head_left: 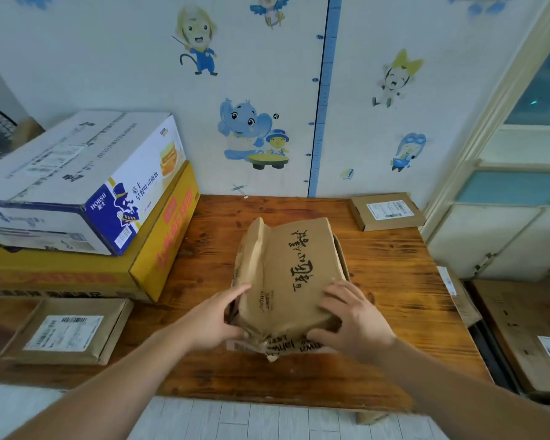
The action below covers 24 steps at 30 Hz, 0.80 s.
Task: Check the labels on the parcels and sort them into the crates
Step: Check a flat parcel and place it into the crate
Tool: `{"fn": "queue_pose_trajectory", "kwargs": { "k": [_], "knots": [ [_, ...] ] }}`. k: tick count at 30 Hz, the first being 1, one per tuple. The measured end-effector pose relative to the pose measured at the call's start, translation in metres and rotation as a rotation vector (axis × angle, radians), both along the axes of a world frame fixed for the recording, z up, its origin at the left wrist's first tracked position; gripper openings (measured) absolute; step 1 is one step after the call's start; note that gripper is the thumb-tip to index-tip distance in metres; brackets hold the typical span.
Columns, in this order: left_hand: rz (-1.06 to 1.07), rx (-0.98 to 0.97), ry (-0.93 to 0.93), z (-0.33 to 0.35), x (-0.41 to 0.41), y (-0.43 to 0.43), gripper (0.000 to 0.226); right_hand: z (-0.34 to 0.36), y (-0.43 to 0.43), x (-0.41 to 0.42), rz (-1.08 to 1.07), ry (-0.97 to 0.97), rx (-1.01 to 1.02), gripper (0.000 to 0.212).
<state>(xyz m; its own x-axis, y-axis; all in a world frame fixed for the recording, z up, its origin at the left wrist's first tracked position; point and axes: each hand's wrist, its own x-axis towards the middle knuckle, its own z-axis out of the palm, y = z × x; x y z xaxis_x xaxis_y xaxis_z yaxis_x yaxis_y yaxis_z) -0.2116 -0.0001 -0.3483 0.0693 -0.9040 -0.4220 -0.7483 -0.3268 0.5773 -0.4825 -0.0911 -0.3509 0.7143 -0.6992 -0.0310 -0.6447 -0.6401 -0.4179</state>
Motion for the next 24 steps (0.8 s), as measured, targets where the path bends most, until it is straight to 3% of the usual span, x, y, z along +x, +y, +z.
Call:
{"fn": "queue_pose_trajectory", "kwargs": {
  "k": [4,12,24],
  "knots": [
    [0.009,-0.046,-0.028,0.036,0.018,-0.023,0.084,0.034,-0.022,0.013,-0.139,-0.256,-0.131,0.063],
    [0.067,-0.144,-0.031,0.085,0.015,-0.05,0.062,0.101,-0.055,0.038,-0.278,-0.271,-0.053,0.035],
    [0.13,-0.272,-0.169,0.147,0.018,-0.076,0.053,0.168,-0.091,0.057,-0.45,-0.246,0.13,0.049]
  ]
}}
